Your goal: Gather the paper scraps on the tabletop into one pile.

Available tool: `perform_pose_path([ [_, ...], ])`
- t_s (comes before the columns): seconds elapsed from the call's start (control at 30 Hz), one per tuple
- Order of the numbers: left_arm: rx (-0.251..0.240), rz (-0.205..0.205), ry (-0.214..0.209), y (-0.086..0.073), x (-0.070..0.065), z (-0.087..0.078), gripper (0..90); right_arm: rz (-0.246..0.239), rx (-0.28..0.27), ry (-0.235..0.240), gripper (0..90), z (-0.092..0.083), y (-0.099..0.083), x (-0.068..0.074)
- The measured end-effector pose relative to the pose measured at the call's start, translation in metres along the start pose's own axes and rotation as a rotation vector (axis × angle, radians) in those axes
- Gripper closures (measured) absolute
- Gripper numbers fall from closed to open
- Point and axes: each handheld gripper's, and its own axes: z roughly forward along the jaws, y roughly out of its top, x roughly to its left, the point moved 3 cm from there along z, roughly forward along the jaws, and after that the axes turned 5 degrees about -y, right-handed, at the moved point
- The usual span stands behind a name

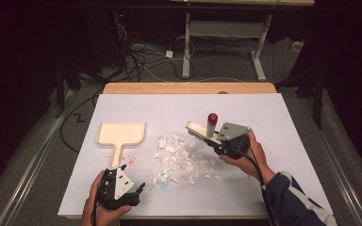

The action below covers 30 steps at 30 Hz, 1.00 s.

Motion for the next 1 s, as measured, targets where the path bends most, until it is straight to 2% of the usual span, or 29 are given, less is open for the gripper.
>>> perform_pose_path([
  [0.1,-0.004,-0.003,-0.004,0.000,0.000,0.001,16.0,0.003,0.019,-0.011,68.3,0.015,0.005,-0.008],
  [0.2,-0.002,-0.001,-0.007,-0.001,0.001,0.001,15.9,0.023,0.048,0.018,68.3,0.032,0.010,-0.013],
  [0.33,0.000,0.000,-0.014,-0.001,0.000,0.001,15.9,0.063,0.042,0.017,68.2,0.051,0.015,-0.021],
  [0.5,0.003,-0.001,-0.019,-0.001,0.000,0.002,15.9,0.019,0.054,-0.029,68.2,0.079,0.021,-0.026],
  [0.57,0.007,0.005,-0.020,-0.001,0.000,0.003,15.9,0.001,0.051,-0.021,68.2,0.090,0.024,-0.026],
  [0.63,0.007,0.004,-0.024,-0.001,0.000,0.003,16.0,-0.014,0.053,-0.039,68.2,0.101,0.026,-0.024],
  [0.83,0.008,0.002,-0.031,-0.002,0.000,0.004,15.9,-0.070,0.026,0.001,68.2,0.126,0.035,-0.007],
  [0.93,0.005,0.002,-0.030,-0.002,0.001,0.004,16.0,-0.110,0.021,-0.013,68.3,0.135,0.041,0.003],
  [1.0,0.008,0.005,-0.029,-0.002,0.001,0.004,16.0,-0.125,0.015,0.016,68.3,0.140,0.043,0.010],
])
